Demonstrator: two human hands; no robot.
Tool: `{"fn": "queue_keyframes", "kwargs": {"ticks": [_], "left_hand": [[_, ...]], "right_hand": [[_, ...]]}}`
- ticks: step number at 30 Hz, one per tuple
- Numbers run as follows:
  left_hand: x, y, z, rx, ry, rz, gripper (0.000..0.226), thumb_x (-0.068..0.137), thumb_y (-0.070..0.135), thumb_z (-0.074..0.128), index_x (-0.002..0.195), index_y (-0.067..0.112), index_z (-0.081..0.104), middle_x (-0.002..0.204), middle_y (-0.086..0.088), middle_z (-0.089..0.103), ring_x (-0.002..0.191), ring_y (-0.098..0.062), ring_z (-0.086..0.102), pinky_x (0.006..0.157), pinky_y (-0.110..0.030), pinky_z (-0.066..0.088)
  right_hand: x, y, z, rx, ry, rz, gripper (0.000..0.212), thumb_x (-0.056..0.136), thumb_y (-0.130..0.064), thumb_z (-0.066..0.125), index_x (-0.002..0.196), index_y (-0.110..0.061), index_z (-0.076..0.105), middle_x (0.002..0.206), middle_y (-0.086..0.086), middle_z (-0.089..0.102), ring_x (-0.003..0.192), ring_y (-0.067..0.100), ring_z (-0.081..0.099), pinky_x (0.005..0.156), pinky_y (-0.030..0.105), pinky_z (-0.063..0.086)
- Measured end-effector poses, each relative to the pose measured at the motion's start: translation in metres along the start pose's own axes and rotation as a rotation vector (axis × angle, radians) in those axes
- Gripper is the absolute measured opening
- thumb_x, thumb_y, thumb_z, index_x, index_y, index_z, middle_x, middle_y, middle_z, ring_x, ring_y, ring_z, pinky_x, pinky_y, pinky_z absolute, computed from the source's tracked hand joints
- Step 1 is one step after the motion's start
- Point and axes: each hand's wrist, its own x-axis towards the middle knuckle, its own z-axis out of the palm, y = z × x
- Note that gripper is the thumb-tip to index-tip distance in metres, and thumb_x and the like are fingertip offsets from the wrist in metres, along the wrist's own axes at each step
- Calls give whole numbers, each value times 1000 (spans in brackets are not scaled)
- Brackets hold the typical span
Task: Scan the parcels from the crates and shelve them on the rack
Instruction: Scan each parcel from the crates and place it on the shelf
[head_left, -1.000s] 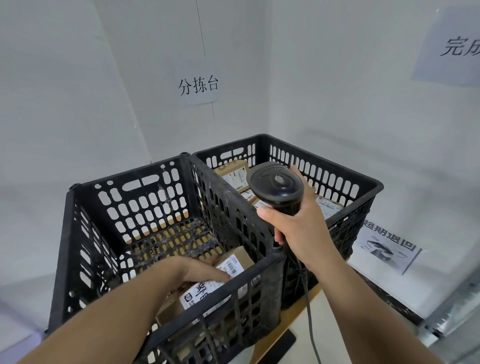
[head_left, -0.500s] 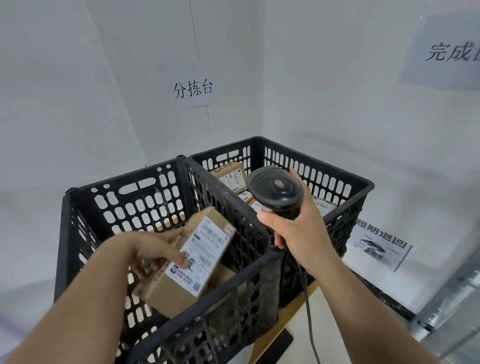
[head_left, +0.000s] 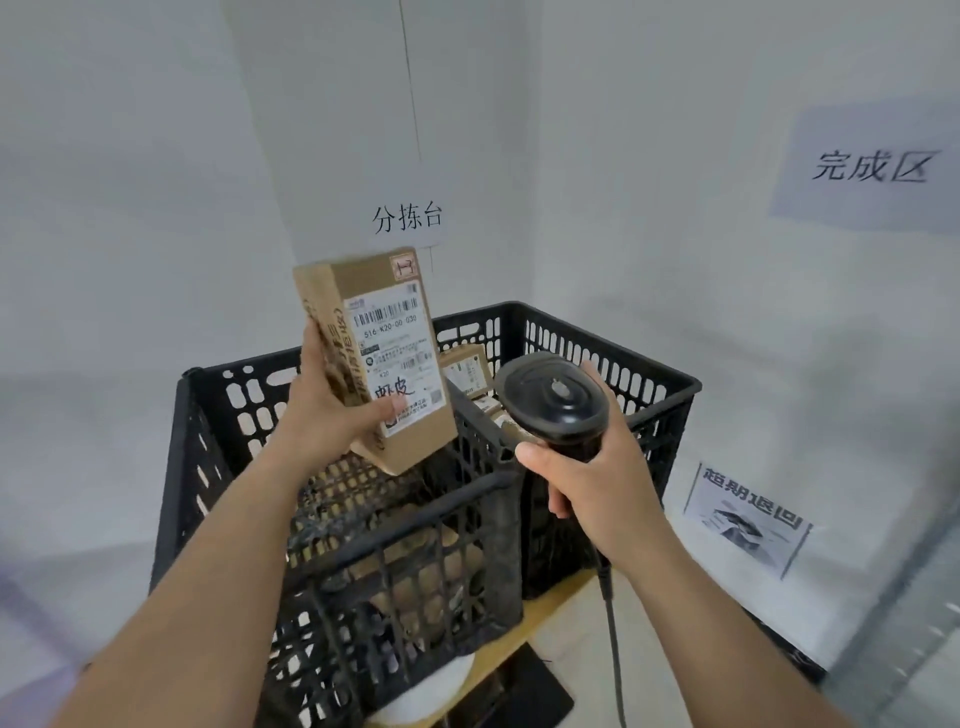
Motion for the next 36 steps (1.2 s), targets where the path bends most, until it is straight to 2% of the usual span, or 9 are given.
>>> {"fn": "queue_keyframes", "kwargs": {"ticks": [5, 8, 11, 14, 16, 21, 27, 32, 36], "left_hand": [[-32, 39, 59, -62, -73, 136, 120, 65, 21, 86, 151, 40, 5, 140, 13, 48, 130, -11, 46, 110, -49, 38], [-53, 55, 98, -87, -158, 182, 121, 65, 21, 86, 151, 42, 4, 129, 29, 53, 127, -2, 49, 109, -48, 39], [-78, 63, 139, -105, -223, 205, 118, 68, 18, 85, 150, 42, 4, 126, 35, 49, 122, 10, 47, 111, -41, 36], [-105, 67, 178, -107, -278, 205, 117, 69, 21, 86, 143, 55, 1, 136, 26, 45, 132, 0, 40, 114, -46, 32], [-118, 67, 201, -102, -312, 191, 117, 69, 22, 85, 138, 62, -1, 134, 31, 43, 135, -2, 36, 115, -49, 30], [-141, 71, 248, -138, -406, 139, 131, 65, 29, 88, 150, 45, -10, 142, 19, 44, 136, -3, 38, 113, -50, 33], [-151, 87, 288, -142, -502, 137, 128, 55, 44, 87, 138, 68, -7, 145, 11, 42, 139, -13, 34, 111, -57, 33], [-152, 100, 307, -185, -555, 196, 117, 65, 17, 88, 123, 81, 9, 135, 18, 54, 130, -7, 47, 109, -51, 39], [-152, 106, 318, -246, -596, 197, 115, 60, 21, 87, 121, 82, 11, 134, 15, 56, 128, -11, 51, 106, -52, 42]], "right_hand": [[-40, -15, -48, -11, 59, -16, 90, 82, -16, 77, 147, -50, 24, 121, 5, 62, 46, 9, 54, 49, 19, 48], [-66, -21, -77, 8, 100, -34, 83, 81, -13, 77, 143, -49, 34, 111, 5, 64, 48, 10, 54, 49, 21, 48], [-94, -21, -103, 60, 125, -49, 81, 81, -10, 77, 127, -63, 38, 97, 0, 66, 50, 15, 54, 50, 26, 50], [-126, -15, -125, 103, 153, -22, 86, 81, -7, 75, 119, -71, 32, 82, -4, 63, 51, 18, 51, 50, 26, 49], [-146, -9, -139, 131, 166, 13, 88, 82, -5, 75, 121, -69, 30, 76, -3, 62, 51, 17, 50, 49, 24, 48], [-182, 7, -171, 145, 248, 95, 94, 81, -4, 75, 142, -55, 26, 70, -7, 63, 51, 19, 49, 48, 25, 46], [-206, 4, -200, 142, 316, 110, 93, 82, -1, 74, 149, -46, 25, 71, -5, 64, 52, 21, 48, 48, 27, 46], [-216, 0, -211, 105, 373, 114, 90, 82, -4, 74, 149, -43, 29, 67, -5, 63, 50, 20, 50, 49, 26, 47], [-221, -1, -218, 81, 416, 119, 90, 82, -3, 74, 149, -41, 29, 65, -6, 63, 50, 18, 50, 49, 25, 48]]}}
